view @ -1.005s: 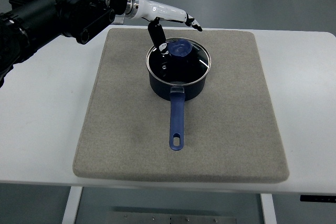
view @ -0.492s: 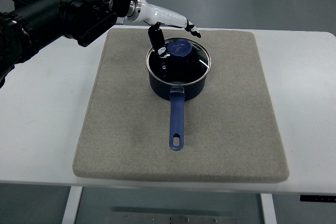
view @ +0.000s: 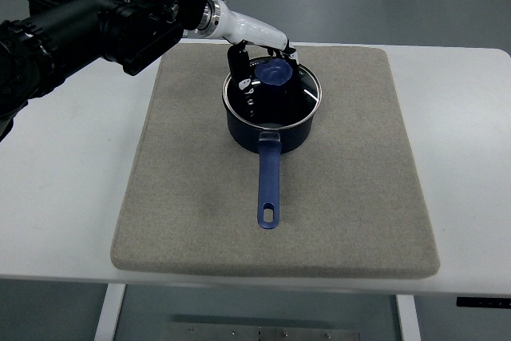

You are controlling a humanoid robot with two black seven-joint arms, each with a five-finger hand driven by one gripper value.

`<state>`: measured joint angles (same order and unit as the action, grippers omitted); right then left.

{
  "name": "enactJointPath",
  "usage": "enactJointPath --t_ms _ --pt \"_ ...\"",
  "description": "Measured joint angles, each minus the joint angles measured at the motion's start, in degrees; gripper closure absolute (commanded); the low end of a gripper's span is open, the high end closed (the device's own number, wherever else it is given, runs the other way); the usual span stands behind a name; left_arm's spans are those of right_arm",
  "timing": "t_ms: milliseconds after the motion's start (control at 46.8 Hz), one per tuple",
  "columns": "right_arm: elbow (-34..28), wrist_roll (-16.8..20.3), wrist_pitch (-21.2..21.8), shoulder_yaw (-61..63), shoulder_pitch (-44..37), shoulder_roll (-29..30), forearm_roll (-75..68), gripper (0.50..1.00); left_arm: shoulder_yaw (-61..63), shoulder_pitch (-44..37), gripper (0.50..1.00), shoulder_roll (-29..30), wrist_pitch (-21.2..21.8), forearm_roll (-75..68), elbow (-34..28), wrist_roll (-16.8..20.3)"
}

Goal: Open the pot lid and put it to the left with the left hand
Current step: 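Lower the left hand and close its fingers around the blue knob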

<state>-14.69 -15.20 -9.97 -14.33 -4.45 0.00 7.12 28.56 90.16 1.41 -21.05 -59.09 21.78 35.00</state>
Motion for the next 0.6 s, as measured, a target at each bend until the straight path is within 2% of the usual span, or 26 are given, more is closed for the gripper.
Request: enactJointPath --t_ms 43,150,257,299,385,492,599 --pt "0.0 0.0 0.0 0.0 0.0 0.0 0.0 0.576 0.0 0.0 0.756 0.0 0.1 0.0 0.0 0.0" --pt "0.0 0.0 0.0 0.0 0.0 0.0 0.0 0.576 0.0 0.5 0.765 0.0 0.1 -0.1 0.0 0.0" --pt "0.0 0.1 0.0 0.0 0.0 0.0 0.0 0.576 0.0 0.8 0.799 0.0 0.1 0.0 0.0 0.0" --pt "0.0 0.1 0.0 0.0 0.0 0.0 0.0 0.576 0.0 0.9 0.836 0.0 0.1 0.0 0.0 0.0" --pt "0.0 0.2 0.0 0.0 0.0 0.0 0.0 0.576 -0.1 1.5 0.87 0.0 0.1 0.0 0.0 0.0" --pt "0.0 0.2 0.0 0.0 0.0 0.0 0.0 0.576 -0.1 1.5 0.879 -0.4 0.1 0.0 0.0 0.0" --pt "0.0 0.3 -0.1 -0.1 0.0 0.0 0.0 0.576 -0.1 1.5 0.911 -0.5 0.1 0.0 0.0 0.0"
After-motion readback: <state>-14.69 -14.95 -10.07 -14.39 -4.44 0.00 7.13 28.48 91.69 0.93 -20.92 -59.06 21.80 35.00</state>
